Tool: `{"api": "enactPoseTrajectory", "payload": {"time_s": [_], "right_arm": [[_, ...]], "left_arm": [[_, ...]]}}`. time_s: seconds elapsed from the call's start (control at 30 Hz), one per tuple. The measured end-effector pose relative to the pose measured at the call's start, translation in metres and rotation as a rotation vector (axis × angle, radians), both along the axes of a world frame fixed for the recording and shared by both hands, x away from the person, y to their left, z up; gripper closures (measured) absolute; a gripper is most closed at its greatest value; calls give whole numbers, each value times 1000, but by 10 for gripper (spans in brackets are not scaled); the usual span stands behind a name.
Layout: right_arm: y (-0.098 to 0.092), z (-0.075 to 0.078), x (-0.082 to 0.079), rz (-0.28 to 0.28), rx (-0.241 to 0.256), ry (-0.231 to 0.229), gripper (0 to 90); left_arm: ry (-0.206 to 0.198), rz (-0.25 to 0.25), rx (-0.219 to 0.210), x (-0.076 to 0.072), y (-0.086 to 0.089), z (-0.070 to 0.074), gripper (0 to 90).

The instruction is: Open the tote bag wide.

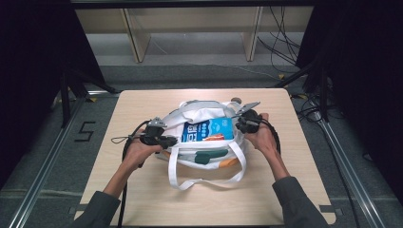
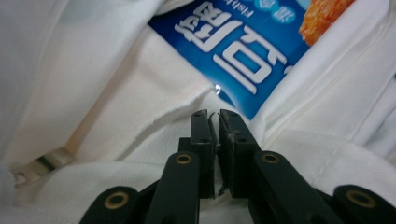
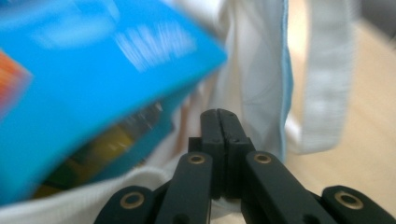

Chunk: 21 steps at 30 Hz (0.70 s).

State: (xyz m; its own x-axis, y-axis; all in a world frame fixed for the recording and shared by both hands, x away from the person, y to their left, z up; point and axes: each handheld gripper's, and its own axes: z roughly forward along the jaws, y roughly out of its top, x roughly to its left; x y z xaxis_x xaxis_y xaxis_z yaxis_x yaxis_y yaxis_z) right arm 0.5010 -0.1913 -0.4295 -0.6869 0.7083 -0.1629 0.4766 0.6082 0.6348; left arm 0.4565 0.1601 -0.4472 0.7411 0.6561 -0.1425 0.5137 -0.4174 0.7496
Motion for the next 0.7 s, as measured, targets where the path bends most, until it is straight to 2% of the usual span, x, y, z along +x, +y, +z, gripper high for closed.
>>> {"api": "enactPoseTrajectory", "payload": {"time_s": [0.03, 0.07, 0.1, 0.13, 0.17, 0.2, 0.23, 0.27, 0.3, 0.33, 0.37, 0.43, 0.47, 0.53, 0.57, 0.7], "right_arm": [[4, 13, -12, 26, 79, -28, 900], [6, 17, -16, 44, 98, -45, 900], [6, 17, -16, 44, 98, -45, 900], [15, 23, -32, 120, 107, -26, 900], [17, 23, -37, 143, 100, -23, 900], [17, 23, -37, 143, 100, -23, 900], [19, 23, -43, 162, 95, -23, 900], [20, 20, -56, 218, 84, 6, 900], [20, 19, -60, 213, 74, 7, 900], [19, 15, -64, 221, 61, 22, 900], [18, 12, -68, 207, 56, 63, 900], [16, 2, -74, 208, 37, 110, 900], [16, -3, -76, 216, 21, 120, 900], [14, -9, -81, 224, 25, 106, 900], [13, -9, -84, 215, 39, 134, 900], [13, -8, -84, 216, 32, 113, 900]], "left_arm": [[-14, -12, 7, -1, -1, 3, 832], [-16, -10, 9, -2, -3, 4, 830], [-16, -10, 9, -2, -3, 4, 826], [-21, -9, -4, -2, -3, 8, 816], [-21, -9, -4, -2, -3, 8, 811], [-24, -2, -23, -1, -3, 9, 811], [-48, 10, -25, 0, -1, 12, 805], [-55, 21, -17, 2, 2, 15, 803], [-70, 65, -43, 8, 6, 17, 802], [-69, 84, -46, 13, 10, 18, 803], [-62, 99, -34, 18, 15, 18, 807], [-42, 137, -28, 28, 21, 13, 831], [-42, 137, -28, 28, 21, 13, 846], [-23, 156, -25, 34, 25, 10, 858], [-22, 163, -8, 35, 25, 10, 864], [-33, 172, -15, 35, 22, 11, 832]]}}
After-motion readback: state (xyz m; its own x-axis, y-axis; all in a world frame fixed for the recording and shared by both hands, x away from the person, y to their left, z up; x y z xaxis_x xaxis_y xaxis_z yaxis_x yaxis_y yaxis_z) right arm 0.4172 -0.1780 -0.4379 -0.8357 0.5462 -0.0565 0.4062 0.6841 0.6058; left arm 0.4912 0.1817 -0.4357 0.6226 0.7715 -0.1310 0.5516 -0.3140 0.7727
